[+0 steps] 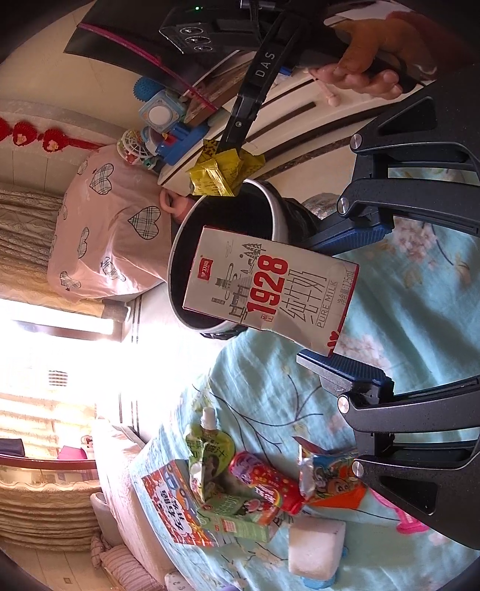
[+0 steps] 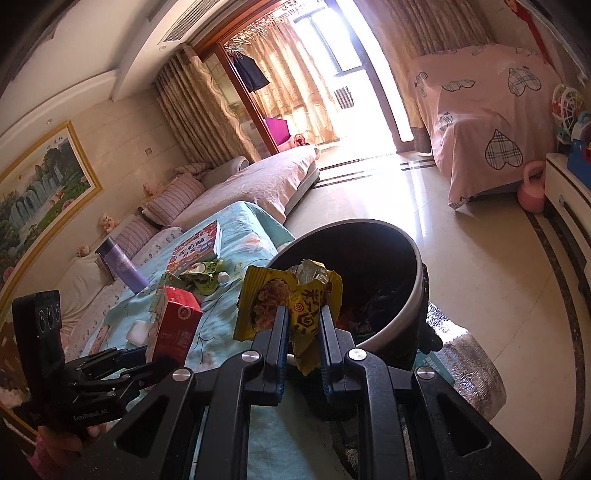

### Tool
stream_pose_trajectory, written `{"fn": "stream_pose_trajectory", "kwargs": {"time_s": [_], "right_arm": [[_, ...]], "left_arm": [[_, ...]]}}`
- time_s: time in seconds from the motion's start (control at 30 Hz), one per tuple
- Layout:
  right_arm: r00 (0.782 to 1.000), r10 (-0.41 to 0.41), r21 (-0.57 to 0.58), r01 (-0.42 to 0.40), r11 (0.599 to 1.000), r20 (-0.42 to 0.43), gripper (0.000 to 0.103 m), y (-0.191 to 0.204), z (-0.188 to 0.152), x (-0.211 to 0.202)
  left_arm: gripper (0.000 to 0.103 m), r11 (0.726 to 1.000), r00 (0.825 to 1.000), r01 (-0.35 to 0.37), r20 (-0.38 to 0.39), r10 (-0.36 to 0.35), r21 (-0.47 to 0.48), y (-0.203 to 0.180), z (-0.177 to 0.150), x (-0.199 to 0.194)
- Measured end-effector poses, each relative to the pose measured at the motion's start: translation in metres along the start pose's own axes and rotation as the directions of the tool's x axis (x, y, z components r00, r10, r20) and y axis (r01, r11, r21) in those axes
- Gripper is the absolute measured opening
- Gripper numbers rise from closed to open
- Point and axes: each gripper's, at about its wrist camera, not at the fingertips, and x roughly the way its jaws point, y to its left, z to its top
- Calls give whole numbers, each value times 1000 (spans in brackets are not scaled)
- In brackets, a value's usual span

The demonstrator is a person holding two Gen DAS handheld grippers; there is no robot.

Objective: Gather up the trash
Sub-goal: 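Carry both items over the black bin and open both tools to drop them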

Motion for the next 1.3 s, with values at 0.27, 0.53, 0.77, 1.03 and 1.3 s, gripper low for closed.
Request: {"fn": "stream_pose_trajectory", "kwargs": {"time_s": [0.27, 0.53, 0.77, 1.03, 1.3], "right_arm": [[1000, -24, -14, 24, 1000, -15, 15, -10, 11, 14], [998, -48, -20, 47, 999, -45, 15, -19, 23, 33], [995, -60, -16, 59, 998, -75, 16, -25, 29, 49], [992, -76, 5, 77, 997, -103, 32, -33, 32, 64], [994, -62, 34, 65, 997, -93, 56, -37, 27, 53]], "left_arm": [[50, 1000, 1000, 6, -28, -6, 25, -11, 27, 26], [50, 999, 999, 11, -51, -9, 38, -15, 51, 53], [51, 999, 997, 20, -79, -17, 30, -16, 59, 73], [58, 1000, 994, 23, -110, -22, 12, -17, 60, 87], [62, 999, 996, 31, -79, -32, -17, -11, 43, 63]]}}
